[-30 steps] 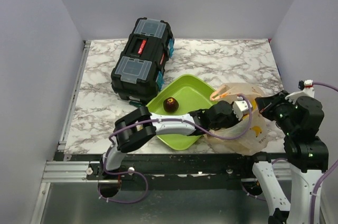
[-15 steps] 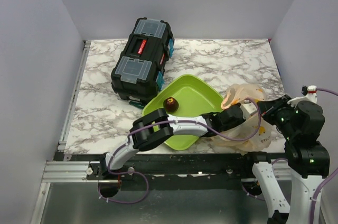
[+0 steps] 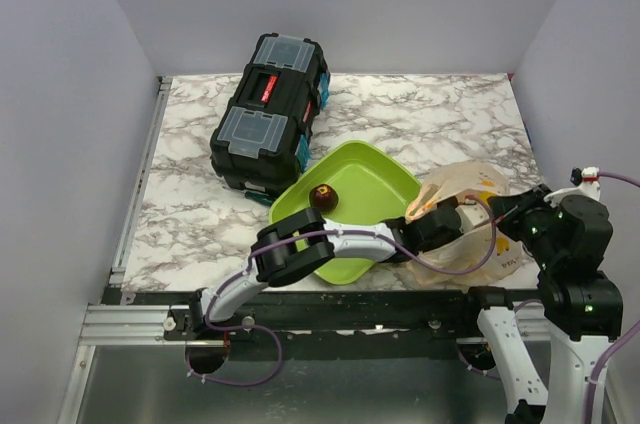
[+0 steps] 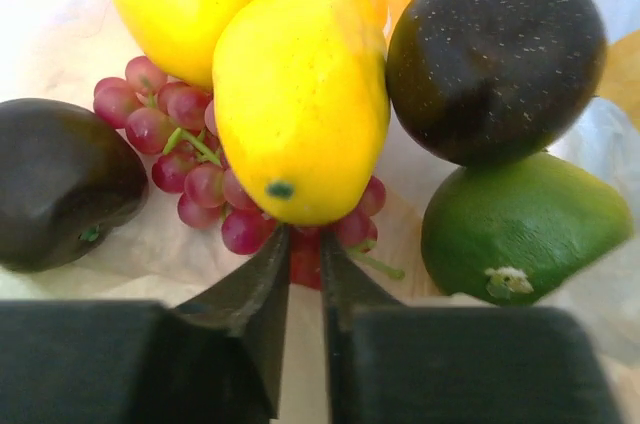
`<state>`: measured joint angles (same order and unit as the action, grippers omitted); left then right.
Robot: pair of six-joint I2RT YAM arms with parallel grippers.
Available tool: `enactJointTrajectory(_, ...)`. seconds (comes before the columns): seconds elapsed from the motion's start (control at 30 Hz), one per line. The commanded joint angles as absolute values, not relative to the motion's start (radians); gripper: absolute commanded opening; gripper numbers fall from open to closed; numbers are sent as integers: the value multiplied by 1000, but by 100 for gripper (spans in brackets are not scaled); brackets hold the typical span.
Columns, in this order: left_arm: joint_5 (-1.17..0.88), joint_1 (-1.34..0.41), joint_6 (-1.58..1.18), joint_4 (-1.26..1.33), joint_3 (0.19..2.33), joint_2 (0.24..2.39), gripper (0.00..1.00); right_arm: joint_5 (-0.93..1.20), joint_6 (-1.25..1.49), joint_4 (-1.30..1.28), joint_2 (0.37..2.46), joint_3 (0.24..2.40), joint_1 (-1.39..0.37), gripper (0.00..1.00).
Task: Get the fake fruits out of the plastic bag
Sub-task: Take out the fake fruit from the plastic bag.
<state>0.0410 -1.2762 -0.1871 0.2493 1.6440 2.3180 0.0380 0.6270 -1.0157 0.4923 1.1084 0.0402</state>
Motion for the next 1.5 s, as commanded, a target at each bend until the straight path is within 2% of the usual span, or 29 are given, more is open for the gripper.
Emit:
enactJointTrajectory(0.0, -42, -1277, -140, 185, 1575, 2146, 7, 5, 605, -1029, 469, 1071, 39, 1)
enactJointTrajectory(0.1, -82, -1271, -146, 184, 1537, 2059, 0, 10, 599, -1012, 467, 1052, 39, 1)
enactJointTrajectory(0.57, -193, -1212, -226, 134, 1518, 1908, 0, 12, 574, -1022, 430, 1012, 38, 1)
enactJointTrajectory(0.83, -359, -1138, -327, 144, 1512, 1809, 0, 46, 546, -999, 335, 960, 40, 1)
enactJointTrajectory(1.03, -425, -1121, -356, 136, 1516, 1758, 0, 12, 560, -998, 354, 966, 39, 1)
enactJointTrajectory(1.47, -381, -1065, -375, 2, 1415, 1496, 0, -24, 575, -935, 404, 953, 38, 1)
